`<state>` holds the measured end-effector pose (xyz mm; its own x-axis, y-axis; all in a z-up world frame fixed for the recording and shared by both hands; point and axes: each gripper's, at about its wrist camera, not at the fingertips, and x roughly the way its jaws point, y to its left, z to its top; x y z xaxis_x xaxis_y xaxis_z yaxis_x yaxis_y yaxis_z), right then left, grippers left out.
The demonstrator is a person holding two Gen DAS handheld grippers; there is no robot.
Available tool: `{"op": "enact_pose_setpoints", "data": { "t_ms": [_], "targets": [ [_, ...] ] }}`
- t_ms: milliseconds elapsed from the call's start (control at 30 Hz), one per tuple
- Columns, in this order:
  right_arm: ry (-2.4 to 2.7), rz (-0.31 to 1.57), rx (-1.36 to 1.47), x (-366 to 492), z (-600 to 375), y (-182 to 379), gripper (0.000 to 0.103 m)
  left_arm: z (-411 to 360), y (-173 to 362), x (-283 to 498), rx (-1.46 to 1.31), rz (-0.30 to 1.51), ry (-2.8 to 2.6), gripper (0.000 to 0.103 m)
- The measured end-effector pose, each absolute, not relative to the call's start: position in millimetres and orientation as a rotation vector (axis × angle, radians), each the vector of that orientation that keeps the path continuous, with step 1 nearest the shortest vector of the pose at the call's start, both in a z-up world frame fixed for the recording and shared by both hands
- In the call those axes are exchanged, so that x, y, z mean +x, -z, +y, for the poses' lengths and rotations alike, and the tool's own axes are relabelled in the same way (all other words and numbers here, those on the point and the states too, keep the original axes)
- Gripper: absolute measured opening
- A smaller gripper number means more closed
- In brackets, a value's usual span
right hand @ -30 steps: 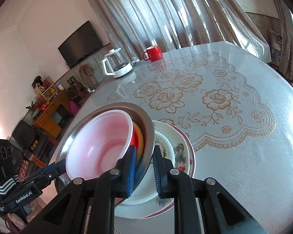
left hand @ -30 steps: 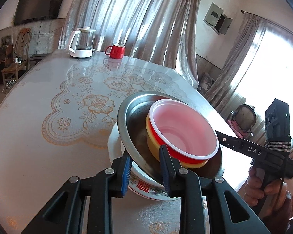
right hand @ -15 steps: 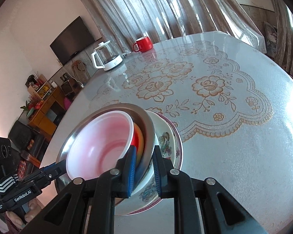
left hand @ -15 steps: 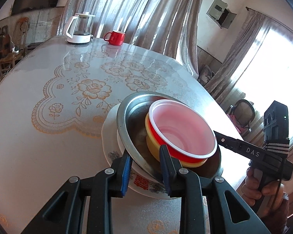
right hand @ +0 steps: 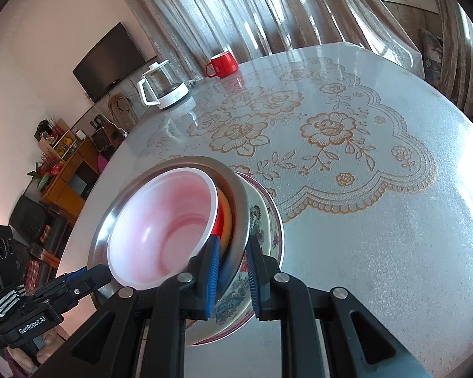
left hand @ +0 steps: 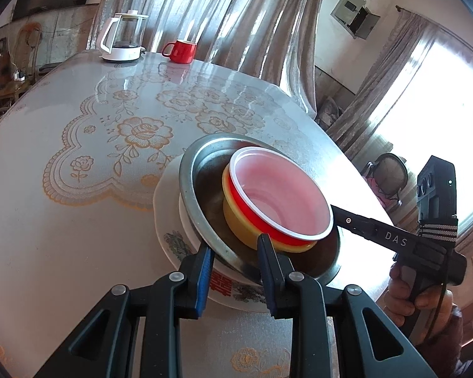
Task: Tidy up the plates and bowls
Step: 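Lift the steel basin with both tools and carry it over the plate stack, then lower the steel basin onto the pink-rose plate and open both tools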
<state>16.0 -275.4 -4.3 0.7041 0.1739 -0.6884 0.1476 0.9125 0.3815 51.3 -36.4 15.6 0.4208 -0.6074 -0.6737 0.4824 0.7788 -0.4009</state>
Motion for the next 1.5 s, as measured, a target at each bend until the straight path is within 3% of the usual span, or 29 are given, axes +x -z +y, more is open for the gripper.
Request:
{"op": "enact_pose_setpoints", "data": {
  "t_ms": [1500],
  "targets": [
    [-0.049, 0.813, 0.422, 7.4, -256.5, 7.8, 0.023, -21.2, -17.9, 27.7, -0.084, 0.834, 0.594, 0.032]
  ]
}}
